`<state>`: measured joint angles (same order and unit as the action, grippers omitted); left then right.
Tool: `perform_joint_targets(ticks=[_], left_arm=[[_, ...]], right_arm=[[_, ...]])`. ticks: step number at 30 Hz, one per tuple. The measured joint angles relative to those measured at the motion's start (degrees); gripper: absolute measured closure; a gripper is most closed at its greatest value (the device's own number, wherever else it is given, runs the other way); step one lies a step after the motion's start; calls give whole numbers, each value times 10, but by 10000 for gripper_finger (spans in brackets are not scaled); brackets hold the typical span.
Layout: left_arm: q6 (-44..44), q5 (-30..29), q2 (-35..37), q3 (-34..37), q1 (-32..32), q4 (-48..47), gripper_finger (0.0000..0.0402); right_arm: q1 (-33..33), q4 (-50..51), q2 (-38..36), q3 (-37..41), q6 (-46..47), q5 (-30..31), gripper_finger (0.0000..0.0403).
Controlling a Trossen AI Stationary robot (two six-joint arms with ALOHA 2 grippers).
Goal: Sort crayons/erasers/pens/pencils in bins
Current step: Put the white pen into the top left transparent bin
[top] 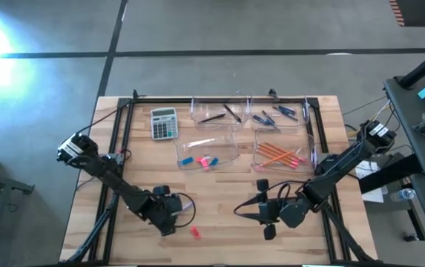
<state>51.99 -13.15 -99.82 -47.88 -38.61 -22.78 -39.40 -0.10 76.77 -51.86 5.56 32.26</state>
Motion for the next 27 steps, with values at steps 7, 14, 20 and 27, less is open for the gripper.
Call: perform_joint_targets(ticks=[7, 14, 20, 27], left_arm=[[2, 8, -14, -3, 3, -12, 336], [0, 34, 32, -2, 4, -27, 385], [-24, 2, 85, 4, 5, -53, 385], [-31, -58, 150, 0, 5, -85, 385]], right_arm=[[0, -2, 0, 0, 4, 4, 275], [0, -2, 0, 0, 0, 8, 275], [0, -2, 0, 0, 0, 8, 275], [0, -2, 0, 0, 0, 8, 275]])
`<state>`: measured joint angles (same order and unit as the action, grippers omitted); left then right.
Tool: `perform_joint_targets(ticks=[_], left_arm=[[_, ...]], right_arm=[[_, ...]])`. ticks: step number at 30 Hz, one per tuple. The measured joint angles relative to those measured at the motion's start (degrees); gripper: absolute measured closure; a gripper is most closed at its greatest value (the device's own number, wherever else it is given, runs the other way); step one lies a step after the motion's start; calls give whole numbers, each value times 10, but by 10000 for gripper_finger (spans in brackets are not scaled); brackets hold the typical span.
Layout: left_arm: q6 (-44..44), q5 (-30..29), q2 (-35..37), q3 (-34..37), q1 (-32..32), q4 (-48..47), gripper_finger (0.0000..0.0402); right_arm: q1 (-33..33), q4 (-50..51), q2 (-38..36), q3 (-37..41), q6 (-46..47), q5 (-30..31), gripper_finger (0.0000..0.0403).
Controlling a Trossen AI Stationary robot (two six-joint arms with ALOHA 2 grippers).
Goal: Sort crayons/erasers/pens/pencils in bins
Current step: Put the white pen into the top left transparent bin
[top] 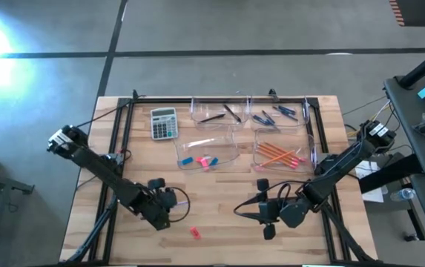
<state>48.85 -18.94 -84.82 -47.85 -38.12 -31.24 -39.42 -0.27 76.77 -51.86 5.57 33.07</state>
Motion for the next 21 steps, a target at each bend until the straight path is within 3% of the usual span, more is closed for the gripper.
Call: perform_joint_targets(ticks=[6, 12, 15, 21], left_arm=[[-79, -65, 59, -5, 23, 0, 385], [-261, -86, 131, -41, 135, 1, 385], [-383, -49, 146, -72, 232, 7, 385], [-607, 81, 120, -122, 452, 49, 386]], right_arm=[[0, 0, 0, 0, -6, 1, 275], [0, -3, 0, 0, -10, 1, 275], [0, -5, 0, 0, -16, 2, 275], [0, -5, 0, 0, -20, 3, 275]])
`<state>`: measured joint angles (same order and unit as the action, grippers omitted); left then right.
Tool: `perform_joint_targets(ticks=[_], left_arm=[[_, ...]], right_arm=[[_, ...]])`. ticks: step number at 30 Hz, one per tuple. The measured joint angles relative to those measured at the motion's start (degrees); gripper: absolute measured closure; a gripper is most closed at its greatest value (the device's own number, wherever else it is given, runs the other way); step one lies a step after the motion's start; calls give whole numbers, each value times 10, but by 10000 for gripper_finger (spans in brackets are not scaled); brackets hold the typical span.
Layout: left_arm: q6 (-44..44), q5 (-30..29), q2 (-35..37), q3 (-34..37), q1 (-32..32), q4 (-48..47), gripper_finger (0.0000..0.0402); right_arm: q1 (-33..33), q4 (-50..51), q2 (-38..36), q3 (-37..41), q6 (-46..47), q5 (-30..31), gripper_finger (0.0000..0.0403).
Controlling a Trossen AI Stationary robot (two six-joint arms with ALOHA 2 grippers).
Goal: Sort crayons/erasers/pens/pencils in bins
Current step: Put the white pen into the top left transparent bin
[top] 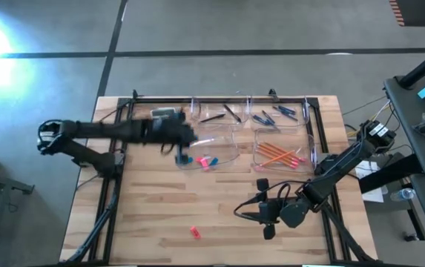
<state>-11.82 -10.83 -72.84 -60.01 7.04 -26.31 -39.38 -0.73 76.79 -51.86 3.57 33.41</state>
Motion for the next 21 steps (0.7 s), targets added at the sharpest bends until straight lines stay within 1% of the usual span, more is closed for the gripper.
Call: perform_joint_targets(ticks=[3, 5, 7, 9, 12, 18, 21], left_arm=[[-73, 51, -35, -30, 101, 5, 386], [-93, 78, -68, -48, 156, 4, 386], [-106, 108, -102, -66, 200, 11, 386], [-118, 123, -141, -86, 232, 14, 386], [-138, 124, -194, -122, 251, 17, 386], [-157, 129, -273, -198, 252, 19, 386], [-157, 129, -294, -221, 252, 20, 361]], right_arm=[[0, 0, 0, 0, -2, 1, 275], [0, -1, 0, 0, -2, 2, 275], [0, 0, 0, 0, -6, 2, 275], [0, 0, 0, 0, -7, 2, 275], [0, 2, 0, 0, -11, 3, 275], [0, 5, 0, 5, -17, 9, 275], [0, 5, 0, 9, -21, 12, 275]])
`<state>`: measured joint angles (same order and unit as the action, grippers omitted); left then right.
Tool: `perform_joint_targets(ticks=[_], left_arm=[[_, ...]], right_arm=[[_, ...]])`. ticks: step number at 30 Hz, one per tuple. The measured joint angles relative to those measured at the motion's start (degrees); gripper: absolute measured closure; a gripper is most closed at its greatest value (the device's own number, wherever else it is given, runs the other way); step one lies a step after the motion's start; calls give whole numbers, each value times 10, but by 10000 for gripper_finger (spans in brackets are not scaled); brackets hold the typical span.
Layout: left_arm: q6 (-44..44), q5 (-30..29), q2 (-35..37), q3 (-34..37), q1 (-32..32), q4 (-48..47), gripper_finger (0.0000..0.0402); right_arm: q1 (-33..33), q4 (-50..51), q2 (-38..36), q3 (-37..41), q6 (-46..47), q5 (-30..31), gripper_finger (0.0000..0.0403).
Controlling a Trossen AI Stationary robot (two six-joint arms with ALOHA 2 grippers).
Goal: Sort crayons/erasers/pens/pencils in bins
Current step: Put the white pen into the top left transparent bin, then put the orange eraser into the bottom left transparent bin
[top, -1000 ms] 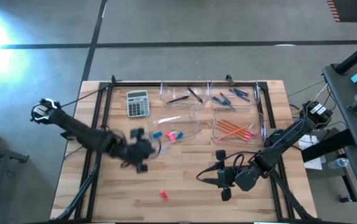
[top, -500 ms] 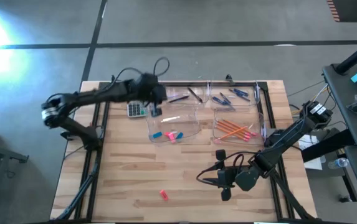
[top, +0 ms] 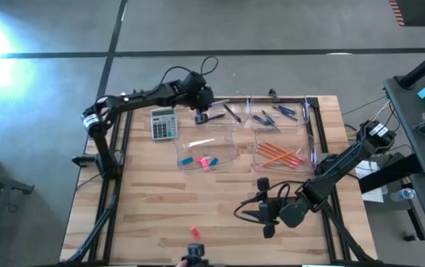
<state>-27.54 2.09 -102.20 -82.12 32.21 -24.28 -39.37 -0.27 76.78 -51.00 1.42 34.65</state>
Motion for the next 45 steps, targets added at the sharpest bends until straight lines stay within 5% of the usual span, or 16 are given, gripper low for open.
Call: perform_joint_targets(ticks=[11, 18, 27, 33, 39, 45], left_arm=[[8, -12, 2, -20, 0, -15, 261], [70, 41, 171, -8, -12, -11, 271], [212, 62, 473, 277, -138, 181, 330], [283, 46, 615, 479, -246, 391, 354], [288, -30, 672, 608, -316, 498, 365], [303, -48, 662, 646, -336, 523, 366]], right_arm=[[2, -1, -1, 5, -27, 2, 275], [14, -20, 2, 5, -30, 5, 275], [33, -22, 3, 5, -51, 59, 275], [50, -59, 3, 6, -51, 30, 275], [58, -178, 51, 6, -140, -62, 275], [65, -241, 149, -15, -200, -93, 275]])
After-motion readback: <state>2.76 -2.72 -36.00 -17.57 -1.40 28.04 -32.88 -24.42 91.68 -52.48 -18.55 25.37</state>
